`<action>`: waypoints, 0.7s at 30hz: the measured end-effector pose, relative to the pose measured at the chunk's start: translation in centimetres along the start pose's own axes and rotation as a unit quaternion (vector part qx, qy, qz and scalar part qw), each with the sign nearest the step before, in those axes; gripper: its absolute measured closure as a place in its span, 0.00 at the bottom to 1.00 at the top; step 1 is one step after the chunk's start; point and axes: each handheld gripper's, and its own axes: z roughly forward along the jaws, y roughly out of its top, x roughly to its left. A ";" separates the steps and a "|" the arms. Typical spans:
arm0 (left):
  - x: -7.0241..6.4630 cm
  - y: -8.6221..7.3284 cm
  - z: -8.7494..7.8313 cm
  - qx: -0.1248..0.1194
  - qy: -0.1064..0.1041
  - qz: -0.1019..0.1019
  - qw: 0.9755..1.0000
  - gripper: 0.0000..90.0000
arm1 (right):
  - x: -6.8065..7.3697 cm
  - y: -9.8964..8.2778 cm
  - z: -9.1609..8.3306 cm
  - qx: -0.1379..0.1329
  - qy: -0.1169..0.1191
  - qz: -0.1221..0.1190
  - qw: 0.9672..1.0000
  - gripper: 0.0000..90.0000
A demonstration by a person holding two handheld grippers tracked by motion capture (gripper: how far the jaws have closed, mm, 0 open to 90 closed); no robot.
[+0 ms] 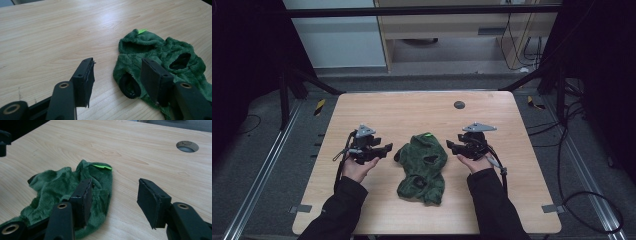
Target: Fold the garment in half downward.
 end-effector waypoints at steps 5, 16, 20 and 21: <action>-0.3 0.3 1.0 0.000 -0.006 -0.001 1.000 0.50 | -0.2 0.3 0.5 0.001 -0.003 0.002 1.000 0.51; -0.4 0.8 2.6 0.011 -0.005 0.003 1.000 0.52 | -0.3 0.2 1.9 0.010 0.000 0.004 1.000 0.53; -0.4 1.1 3.3 0.015 -0.002 0.006 1.000 0.52 | -0.3 0.0 2.6 0.017 0.001 0.004 1.000 0.53; -0.4 1.1 3.5 0.013 -0.003 0.005 1.000 0.52 | -0.3 0.0 2.7 0.018 -0.001 0.004 1.000 0.54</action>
